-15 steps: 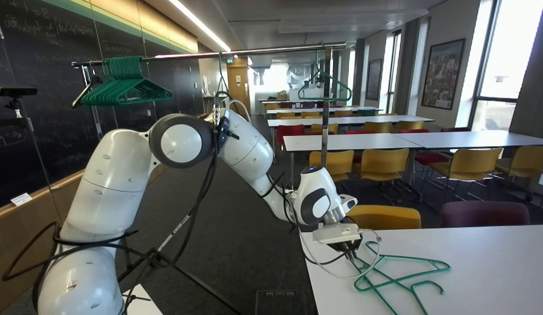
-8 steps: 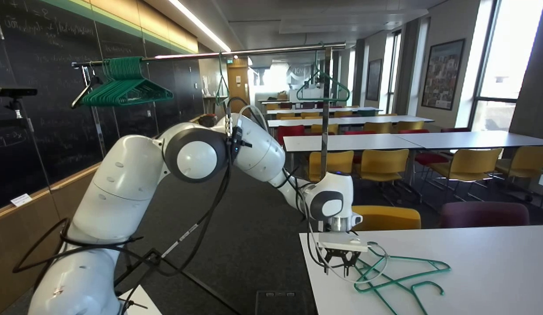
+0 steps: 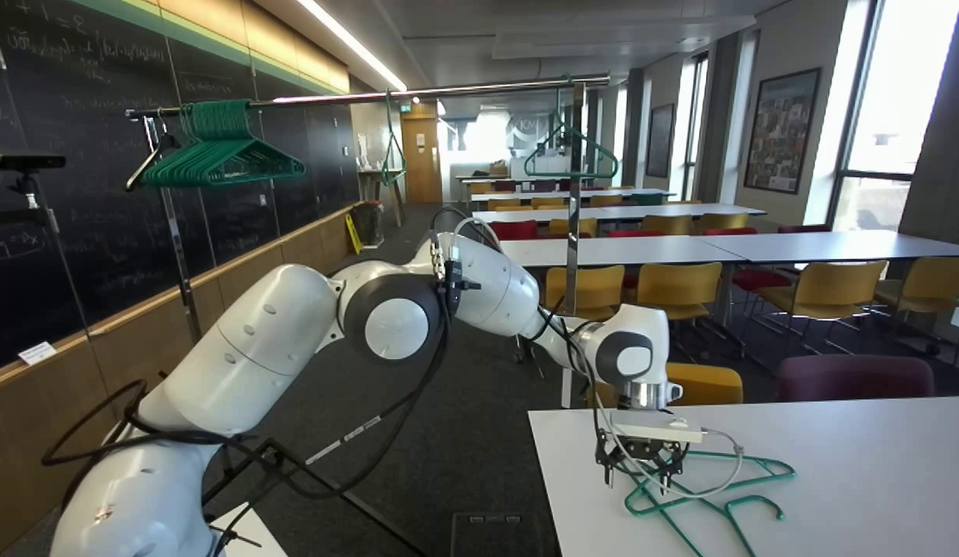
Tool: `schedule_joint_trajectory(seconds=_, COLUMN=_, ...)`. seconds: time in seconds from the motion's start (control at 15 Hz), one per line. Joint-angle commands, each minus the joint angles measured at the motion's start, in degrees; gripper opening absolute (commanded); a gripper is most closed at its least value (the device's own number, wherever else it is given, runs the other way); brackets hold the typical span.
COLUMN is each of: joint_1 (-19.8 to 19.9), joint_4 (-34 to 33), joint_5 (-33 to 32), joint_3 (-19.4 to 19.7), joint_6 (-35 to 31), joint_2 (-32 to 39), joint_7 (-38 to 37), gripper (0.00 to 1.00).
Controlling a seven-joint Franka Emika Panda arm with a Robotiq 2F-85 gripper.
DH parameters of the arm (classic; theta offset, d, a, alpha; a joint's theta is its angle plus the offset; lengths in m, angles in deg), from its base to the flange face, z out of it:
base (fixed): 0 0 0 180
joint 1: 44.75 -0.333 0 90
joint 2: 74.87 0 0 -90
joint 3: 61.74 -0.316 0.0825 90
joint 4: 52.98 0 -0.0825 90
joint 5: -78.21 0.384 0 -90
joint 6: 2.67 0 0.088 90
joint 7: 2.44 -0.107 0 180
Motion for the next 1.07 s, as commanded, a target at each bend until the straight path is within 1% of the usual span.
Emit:
schedule_joint_trajectory(seconds=0.0, joint_1=0.0, joint_4=-1.5, joint_5=0.0, joint_3=-0.1, joint_6=0.3, joint_2=1.0, joint_7=0.1, gripper=1.0)
schedule_joint_trajectory(seconds=0.4, joint_1=0.0, joint_4=-1.3, joint_5=0.0, joint_3=-0.1, joint_6=0.3, joint_2=1.4, joint_7=0.1, gripper=1.0)
schedule_joint_trajectory(seconds=0.53, joint_1=0.0, joint_4=-2.5, joint_5=-0.2, joint_3=0.1, joint_6=0.1, joint_2=2.4, joint_7=-0.1, gripper=1.0)
schedule_joint_trajectory(seconds=1.0, joint_1=1.2, joint_4=-5.5, joint_5=0.7, joint_3=-1.8, joint_6=-0.7, joint_2=6.3, joint_7=4.7, gripper=1.0)
